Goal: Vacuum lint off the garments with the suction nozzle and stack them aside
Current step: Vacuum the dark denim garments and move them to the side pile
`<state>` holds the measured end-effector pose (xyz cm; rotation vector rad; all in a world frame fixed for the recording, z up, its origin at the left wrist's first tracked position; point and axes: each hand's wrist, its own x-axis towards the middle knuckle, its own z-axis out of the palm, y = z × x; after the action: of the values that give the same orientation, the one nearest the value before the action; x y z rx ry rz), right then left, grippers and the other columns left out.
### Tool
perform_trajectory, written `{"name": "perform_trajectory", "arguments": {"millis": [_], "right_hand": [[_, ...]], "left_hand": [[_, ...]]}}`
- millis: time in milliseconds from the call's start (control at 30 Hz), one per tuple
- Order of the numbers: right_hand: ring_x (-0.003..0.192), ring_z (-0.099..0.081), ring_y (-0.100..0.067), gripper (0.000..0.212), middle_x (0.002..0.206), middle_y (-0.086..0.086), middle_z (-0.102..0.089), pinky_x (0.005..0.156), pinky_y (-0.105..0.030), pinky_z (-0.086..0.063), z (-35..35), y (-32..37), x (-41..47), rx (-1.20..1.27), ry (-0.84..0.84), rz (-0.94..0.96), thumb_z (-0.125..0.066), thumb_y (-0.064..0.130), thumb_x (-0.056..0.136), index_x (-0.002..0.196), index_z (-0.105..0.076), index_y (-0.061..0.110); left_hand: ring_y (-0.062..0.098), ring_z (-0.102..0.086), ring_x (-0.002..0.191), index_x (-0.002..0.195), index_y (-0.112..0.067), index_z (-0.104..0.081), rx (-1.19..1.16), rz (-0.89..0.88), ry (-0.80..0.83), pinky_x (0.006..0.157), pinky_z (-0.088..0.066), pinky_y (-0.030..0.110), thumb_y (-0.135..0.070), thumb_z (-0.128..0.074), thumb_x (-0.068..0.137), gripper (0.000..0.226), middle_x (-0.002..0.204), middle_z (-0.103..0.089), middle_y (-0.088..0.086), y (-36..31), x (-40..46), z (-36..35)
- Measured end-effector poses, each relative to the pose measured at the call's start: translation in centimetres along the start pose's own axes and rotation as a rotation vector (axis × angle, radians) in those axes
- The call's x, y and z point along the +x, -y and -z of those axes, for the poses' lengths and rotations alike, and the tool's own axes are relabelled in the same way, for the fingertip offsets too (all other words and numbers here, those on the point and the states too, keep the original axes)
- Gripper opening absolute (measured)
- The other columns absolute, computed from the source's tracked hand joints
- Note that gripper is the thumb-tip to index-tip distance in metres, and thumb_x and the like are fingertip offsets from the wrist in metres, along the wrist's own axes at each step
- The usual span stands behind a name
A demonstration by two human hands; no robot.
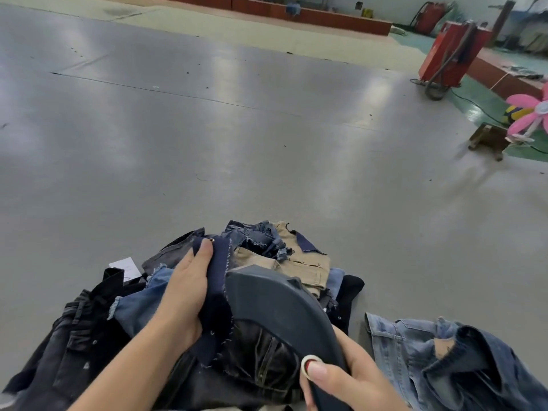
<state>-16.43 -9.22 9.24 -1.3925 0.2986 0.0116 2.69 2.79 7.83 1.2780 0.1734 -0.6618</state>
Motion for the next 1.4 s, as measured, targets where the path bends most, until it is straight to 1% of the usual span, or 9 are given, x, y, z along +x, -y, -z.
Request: {"name": "perform_trajectory", "arguments": {"millis": [133,333,467,633,767,933,1100,1267,1400], "right_hand": [[0.107,-0.063,-0.001,0.061,0.115,0.018,-0.068,0.083,-0.01,-0.046,-0.2,-0.3,0.3,-0.038,-0.005,-0.037,-0.067,0.039,0.072,0.129,-0.048,0.032],[0.049,-0.056,-0.029,0.049,0.067,-0.016,-0.06,0.05,-0.033,-0.049,0.0,-0.4,1.0,0.13,-0.104,-0.085,-0.081,0.049,0.061,0.104,-0.066,0.03],[0.05,-0.057,-0.029,0.052,0.067,-0.016,-0.06,0.05,-0.031,-0.049,-0.4,-0.4,0.9,0.161,-0.062,-0.123,-0.081,0.051,0.061,0.108,-0.065,0.034],[0.079,-0.068,-0.008,0.052,0.089,0.007,-0.073,0.067,-0.016,-0.05,0.0,-0.5,0.5,0.098,-0.021,-0.121,-0.078,0.048,0.06,0.11,-0.066,0.044],[0.047,-0.057,-0.028,0.045,0.067,-0.015,-0.061,0.049,-0.03,-0.049,0.4,-0.3,1.0,0.143,-0.056,-0.138,-0.08,0.047,0.062,0.102,-0.068,0.032],[0.044,-0.056,-0.029,0.025,0.064,-0.017,-0.058,0.049,-0.034,-0.05,0.7,-0.6,1.8,0.166,-0.17,-0.06,-0.074,0.041,0.067,0.077,-0.065,0.021],[0.045,-0.056,-0.03,0.031,0.066,-0.021,-0.056,0.051,-0.034,-0.05,1.5,-0.5,1.0,0.174,-0.135,-0.075,-0.078,0.041,0.065,0.081,-0.065,0.017],[0.06,-0.065,-0.012,0.046,0.076,-0.001,-0.068,0.056,-0.02,-0.05,1.3,-0.8,0.2,0.083,0.036,-0.145,-0.077,0.044,0.068,0.112,-0.065,0.035],[0.045,-0.057,-0.028,0.032,0.065,-0.015,-0.06,0.05,-0.034,-0.05,1.0,-0.6,1.3,0.084,-0.1,-0.122,-0.077,0.044,0.066,0.093,-0.068,0.028]], "left_hand": [[0.021,-0.067,0.082,0.092,-0.036,-0.059,0.045,0.003,0.022,0.059,-0.049,0.031,-0.051,-0.048,0.094,0.019,0.088,-0.072,-0.004,1.3,1.3,-0.9],[0.015,-0.072,0.079,0.099,-0.026,-0.069,0.059,-0.05,0.158,0.065,-0.052,0.031,-0.039,-0.048,0.098,0.025,0.093,-0.075,0.001,2.4,1.3,-1.4],[0.015,-0.071,0.068,0.1,-0.021,-0.067,0.025,-0.046,0.144,0.051,-0.052,0.025,-0.037,-0.049,0.098,0.024,0.083,-0.075,0.002,2.0,1.8,-0.9],[0.015,-0.071,0.064,0.101,-0.025,-0.065,0.029,-0.057,0.108,0.048,-0.052,0.026,-0.04,-0.05,0.097,0.022,0.077,-0.075,0.0,1.7,2.6,-0.2],[0.016,-0.07,0.073,0.091,-0.031,-0.072,0.129,-0.12,0.164,0.059,-0.051,0.028,-0.037,-0.048,0.098,0.026,0.083,-0.075,0.0,2.5,2.6,-0.4],[0.02,-0.07,0.091,0.091,-0.037,-0.073,0.195,-0.151,0.188,0.078,-0.05,0.037,-0.036,-0.045,0.099,0.029,0.094,-0.075,-0.001,3.2,2.5,-0.8],[0.009,-0.071,0.068,0.1,-0.028,-0.066,0.108,-0.091,0.133,0.054,-0.05,0.023,-0.037,-0.047,0.098,0.021,0.079,-0.074,-0.006,2.2,3.0,-0.3],[0.017,-0.069,0.083,0.092,-0.035,-0.071,0.188,-0.158,0.127,0.071,-0.05,0.033,-0.04,-0.048,0.098,0.024,0.086,-0.075,-0.004,2.3,2.9,-0.3],[0.01,-0.067,0.076,0.088,-0.042,-0.07,0.338,-0.273,0.187,0.068,-0.046,0.03,-0.038,-0.045,0.099,0.027,0.08,-0.073,-0.007,2.9,2.5,-0.4]]}}
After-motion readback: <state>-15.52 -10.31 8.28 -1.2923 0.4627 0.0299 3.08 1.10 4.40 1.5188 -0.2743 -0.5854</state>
